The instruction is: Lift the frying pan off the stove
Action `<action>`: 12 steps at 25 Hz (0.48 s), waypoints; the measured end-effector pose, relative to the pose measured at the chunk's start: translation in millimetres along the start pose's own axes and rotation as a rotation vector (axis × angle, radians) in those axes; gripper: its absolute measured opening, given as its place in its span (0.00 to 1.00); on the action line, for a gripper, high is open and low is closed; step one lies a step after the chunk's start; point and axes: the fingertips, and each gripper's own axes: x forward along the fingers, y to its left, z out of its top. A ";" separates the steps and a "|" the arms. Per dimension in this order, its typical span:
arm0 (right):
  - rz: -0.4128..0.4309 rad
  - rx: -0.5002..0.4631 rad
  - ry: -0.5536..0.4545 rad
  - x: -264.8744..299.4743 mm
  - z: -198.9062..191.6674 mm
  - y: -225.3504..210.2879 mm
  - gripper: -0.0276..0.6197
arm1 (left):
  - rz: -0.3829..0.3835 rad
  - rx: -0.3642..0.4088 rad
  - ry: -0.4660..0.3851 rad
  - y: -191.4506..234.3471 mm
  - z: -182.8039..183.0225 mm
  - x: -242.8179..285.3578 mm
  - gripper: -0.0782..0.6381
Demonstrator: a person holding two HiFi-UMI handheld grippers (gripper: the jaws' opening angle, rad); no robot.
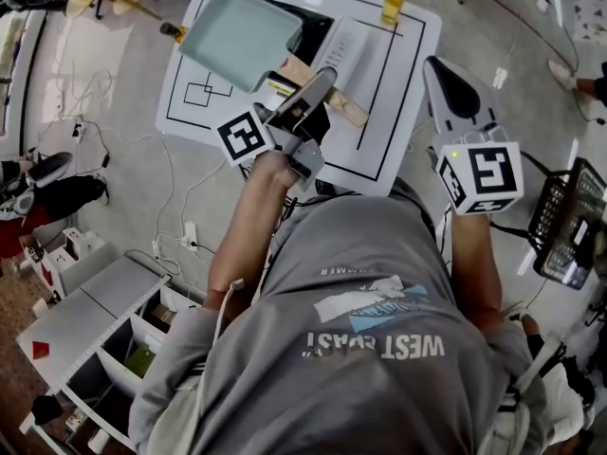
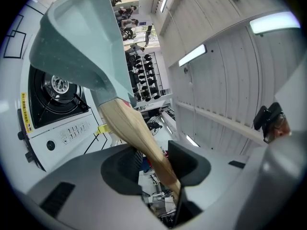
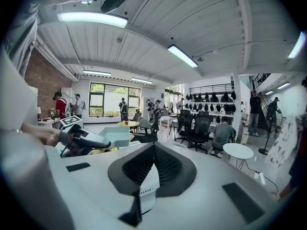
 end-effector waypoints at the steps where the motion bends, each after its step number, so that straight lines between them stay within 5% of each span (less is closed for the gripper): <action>1: -0.001 -0.003 -0.002 -0.3 0.8 0.2 0.06 | -0.003 0.001 0.001 -1.6 -0.5 -0.2 0.33; 12: -0.002 -0.045 0.018 -0.6 1.3 9.0 0.06 | -0.027 0.001 0.015 -16.4 -1.8 -6.4 0.33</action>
